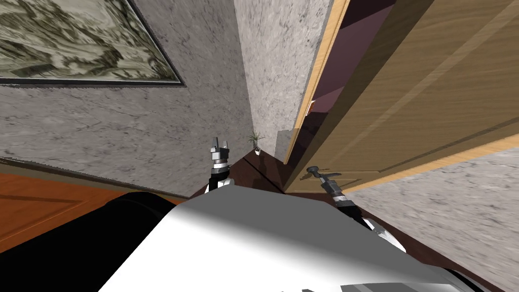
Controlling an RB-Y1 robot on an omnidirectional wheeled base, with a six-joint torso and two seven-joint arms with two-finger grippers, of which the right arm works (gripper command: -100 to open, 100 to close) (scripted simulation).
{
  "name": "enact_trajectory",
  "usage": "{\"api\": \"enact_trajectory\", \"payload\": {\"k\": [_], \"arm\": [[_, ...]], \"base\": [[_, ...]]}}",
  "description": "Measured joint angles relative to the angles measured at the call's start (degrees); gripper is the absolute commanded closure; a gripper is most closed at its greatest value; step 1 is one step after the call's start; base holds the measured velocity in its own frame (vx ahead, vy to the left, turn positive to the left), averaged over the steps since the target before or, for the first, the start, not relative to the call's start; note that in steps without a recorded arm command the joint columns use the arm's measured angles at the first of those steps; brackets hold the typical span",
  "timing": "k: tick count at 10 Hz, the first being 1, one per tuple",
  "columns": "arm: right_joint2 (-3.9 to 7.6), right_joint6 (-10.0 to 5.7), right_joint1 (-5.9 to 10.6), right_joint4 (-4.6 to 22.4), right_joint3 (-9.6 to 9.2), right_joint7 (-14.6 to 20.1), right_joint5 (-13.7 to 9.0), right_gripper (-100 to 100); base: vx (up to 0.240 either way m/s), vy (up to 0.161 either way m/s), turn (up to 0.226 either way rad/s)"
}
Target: Pull the door open
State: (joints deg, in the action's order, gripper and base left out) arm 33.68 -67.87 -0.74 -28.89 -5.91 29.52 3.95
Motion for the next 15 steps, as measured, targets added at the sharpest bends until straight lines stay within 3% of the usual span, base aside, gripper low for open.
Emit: {"api": "enact_trajectory", "payload": {"k": [3, 6, 10, 13, 15], "arm": [[0.47, -0.84, -0.36, 0.19, 0.11, 0.23, -0.07, 100], [0.27, -2.79, -0.27, 2.09, -0.41, 0.36, 0.29, 100], [0.59, -2.63, -1.27, 0.50, -0.33, 0.50, 0.22, 100], [0.67, -4.33, -1.05, 2.17, -0.50, 0.61, 0.35, 100], [0.55, -5.85, 0.02, 4.73, -0.72, 0.59, 0.54, 100]], "base": [[-0.156, -0.076, 0.104], [-0.059, -0.055, 0.064], [-0.079, -0.048, 0.077], [-0.100, -0.065, 0.064], [-0.062, -0.020, 0.045]]}}
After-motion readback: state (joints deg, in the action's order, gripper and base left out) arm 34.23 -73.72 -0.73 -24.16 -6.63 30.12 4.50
